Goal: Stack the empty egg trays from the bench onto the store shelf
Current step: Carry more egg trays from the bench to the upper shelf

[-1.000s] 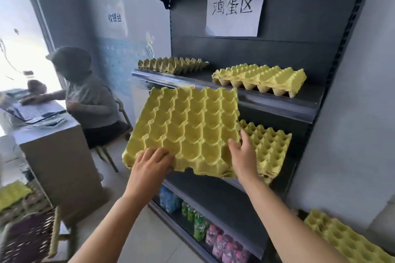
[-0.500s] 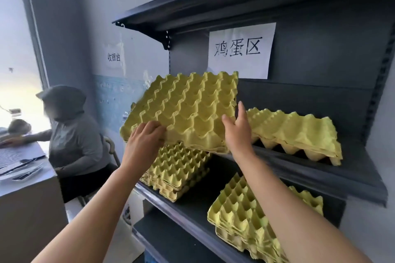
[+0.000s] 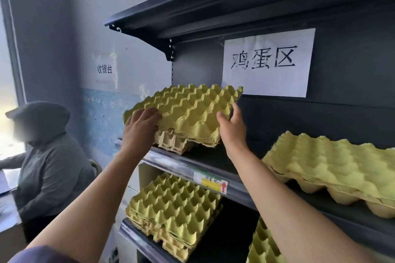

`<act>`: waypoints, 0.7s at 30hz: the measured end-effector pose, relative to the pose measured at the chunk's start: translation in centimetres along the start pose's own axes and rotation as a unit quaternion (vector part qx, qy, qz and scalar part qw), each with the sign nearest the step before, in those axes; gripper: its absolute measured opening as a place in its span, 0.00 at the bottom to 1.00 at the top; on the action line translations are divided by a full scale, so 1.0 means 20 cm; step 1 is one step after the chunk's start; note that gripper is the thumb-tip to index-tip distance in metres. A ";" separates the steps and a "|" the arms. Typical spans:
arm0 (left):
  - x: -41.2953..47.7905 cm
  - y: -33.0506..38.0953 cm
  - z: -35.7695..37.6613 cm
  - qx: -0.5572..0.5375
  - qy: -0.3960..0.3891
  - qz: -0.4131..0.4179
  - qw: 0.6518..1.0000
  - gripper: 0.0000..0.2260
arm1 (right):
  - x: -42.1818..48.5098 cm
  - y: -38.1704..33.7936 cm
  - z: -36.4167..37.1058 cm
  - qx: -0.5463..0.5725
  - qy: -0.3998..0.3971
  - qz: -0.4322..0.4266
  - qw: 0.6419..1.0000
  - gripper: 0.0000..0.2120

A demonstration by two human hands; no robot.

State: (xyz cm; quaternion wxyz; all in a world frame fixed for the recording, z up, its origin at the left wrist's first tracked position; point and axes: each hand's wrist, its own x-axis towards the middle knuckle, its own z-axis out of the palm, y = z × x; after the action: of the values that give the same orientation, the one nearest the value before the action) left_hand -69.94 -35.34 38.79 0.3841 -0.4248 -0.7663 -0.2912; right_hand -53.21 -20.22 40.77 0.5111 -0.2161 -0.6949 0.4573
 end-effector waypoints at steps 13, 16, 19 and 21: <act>0.27 -0.54 0.45 -0.129 -0.177 -0.019 0.976 0.25 | 0.29 0.22 0.57 -0.110 0.061 0.108 0.986 0.27; 0.23 -0.58 0.50 -0.131 -0.193 0.019 0.972 0.28 | 0.28 0.27 0.58 -0.153 0.046 0.131 0.978 0.25; 0.23 -0.59 0.53 -0.140 -0.167 0.031 0.975 0.36 | 0.28 0.28 0.58 -0.164 0.048 0.123 0.978 0.24; 0.22 -0.59 0.53 -0.144 -0.165 0.035 0.975 0.35 | 0.28 0.28 0.58 -0.165 0.051 0.123 0.977 0.24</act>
State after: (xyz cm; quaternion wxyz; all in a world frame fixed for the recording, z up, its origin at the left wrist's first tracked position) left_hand -85.46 -30.74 35.41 0.1970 -0.5445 -0.7541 -0.3101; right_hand -66.76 -17.97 38.13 0.4431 -0.4044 -0.7019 0.3840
